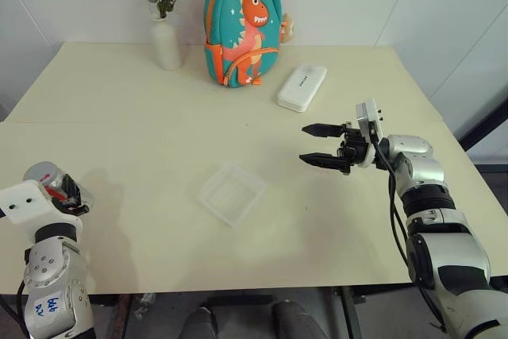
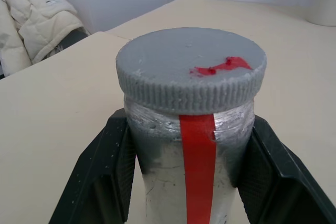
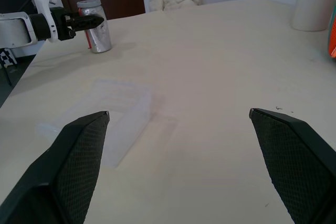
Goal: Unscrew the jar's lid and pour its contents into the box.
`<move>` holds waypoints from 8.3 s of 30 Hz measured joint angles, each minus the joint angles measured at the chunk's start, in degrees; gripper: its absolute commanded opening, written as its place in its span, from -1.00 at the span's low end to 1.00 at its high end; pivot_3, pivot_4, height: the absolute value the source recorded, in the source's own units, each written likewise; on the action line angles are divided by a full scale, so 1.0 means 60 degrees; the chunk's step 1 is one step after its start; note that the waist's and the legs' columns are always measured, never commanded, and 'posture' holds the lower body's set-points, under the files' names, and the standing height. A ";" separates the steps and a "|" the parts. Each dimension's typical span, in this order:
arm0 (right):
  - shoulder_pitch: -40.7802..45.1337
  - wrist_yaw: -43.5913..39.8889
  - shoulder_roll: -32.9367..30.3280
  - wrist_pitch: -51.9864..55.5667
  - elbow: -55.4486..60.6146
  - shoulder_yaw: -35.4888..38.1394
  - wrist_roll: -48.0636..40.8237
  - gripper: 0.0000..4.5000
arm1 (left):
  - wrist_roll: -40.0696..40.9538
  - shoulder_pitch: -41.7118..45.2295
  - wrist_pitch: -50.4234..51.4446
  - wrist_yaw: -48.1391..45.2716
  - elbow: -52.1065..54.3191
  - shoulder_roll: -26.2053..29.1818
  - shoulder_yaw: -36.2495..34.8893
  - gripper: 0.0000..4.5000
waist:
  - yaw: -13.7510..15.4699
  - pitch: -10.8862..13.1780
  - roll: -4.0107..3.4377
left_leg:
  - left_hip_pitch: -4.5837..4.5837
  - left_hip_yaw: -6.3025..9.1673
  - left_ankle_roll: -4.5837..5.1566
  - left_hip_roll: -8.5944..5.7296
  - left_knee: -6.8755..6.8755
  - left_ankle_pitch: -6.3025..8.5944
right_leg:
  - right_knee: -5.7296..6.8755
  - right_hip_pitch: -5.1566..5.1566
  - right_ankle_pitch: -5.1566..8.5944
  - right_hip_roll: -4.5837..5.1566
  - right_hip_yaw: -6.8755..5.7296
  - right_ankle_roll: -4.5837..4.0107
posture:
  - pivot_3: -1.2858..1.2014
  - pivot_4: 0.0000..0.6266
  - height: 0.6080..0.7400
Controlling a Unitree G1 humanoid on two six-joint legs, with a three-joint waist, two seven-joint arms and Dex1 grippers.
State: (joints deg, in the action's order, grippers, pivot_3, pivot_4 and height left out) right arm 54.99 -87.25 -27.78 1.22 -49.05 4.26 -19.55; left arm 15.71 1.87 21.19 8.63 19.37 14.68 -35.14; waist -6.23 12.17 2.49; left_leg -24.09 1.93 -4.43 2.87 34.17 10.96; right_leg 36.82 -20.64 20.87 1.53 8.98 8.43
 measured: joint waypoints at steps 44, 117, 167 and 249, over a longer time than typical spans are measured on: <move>-0.1653 0.9711 0.2431 0.8289 1.1224 -0.1340 -0.2067 1.00 | 0.1913 0.6645 0.0420 -1.1925 -0.4362 0.3956 0.6182 -0.03 | 0.0237 0.0038 -0.0062 | -0.0100 0.0037 -0.0040 0.0009 -0.0060 -0.0030 | 0.0104 -0.0168 0.0047 -0.0008 -0.0035 -0.0057 | 0.03 -0.52 1.00; -0.0972 0.4043 0.1304 0.5021 0.8820 -0.1771 -0.2007 0.14 | 0.2049 0.7266 -0.0592 -1.4033 -0.5148 0.2685 0.6330 -0.03 | 0.0251 0.0038 -0.0063 | -0.0199 0.0067 -0.0047 0.0001 -0.0036 -0.0096 | 0.0207 -0.0283 0.0046 -0.0010 -0.0055 -0.0054 | 0.03 -0.52 1.00; -0.0783 0.6233 0.1968 0.5174 0.9132 -0.2284 -0.1374 0.99 | 0.2056 0.7262 -0.1226 -1.4361 -0.6243 0.2150 0.5617 -0.03 | 0.0243 0.0039 -0.0063 | -0.0193 0.0080 -0.0055 -0.0001 -0.0024 -0.0115 | 0.0257 -0.0288 0.0047 -0.0012 -0.0062 -0.0054 | 0.03 -0.52 1.00; -0.0661 0.6015 0.1555 0.5200 0.8762 -0.2153 -0.1520 0.99 | 0.2017 0.7103 -0.1447 -1.4479 -0.6228 0.2248 0.5462 -0.03 | 0.0253 0.0040 -0.0066 | -0.0195 0.0086 -0.0052 -0.0003 -0.0030 -0.0120 | 0.0252 -0.0288 0.0046 -0.0011 -0.0066 -0.0052 | 0.03 -0.52 1.00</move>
State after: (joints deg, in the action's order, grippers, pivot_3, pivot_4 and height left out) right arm 51.02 -51.16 -18.45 32.42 3.53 -8.65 -28.67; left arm 27.81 44.48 12.50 -78.24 -17.99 28.17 -2.37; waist -4.71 12.42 2.09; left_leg -25.26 2.44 -4.75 2.85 33.99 10.24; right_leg 38.34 -22.36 21.15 1.47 8.58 8.12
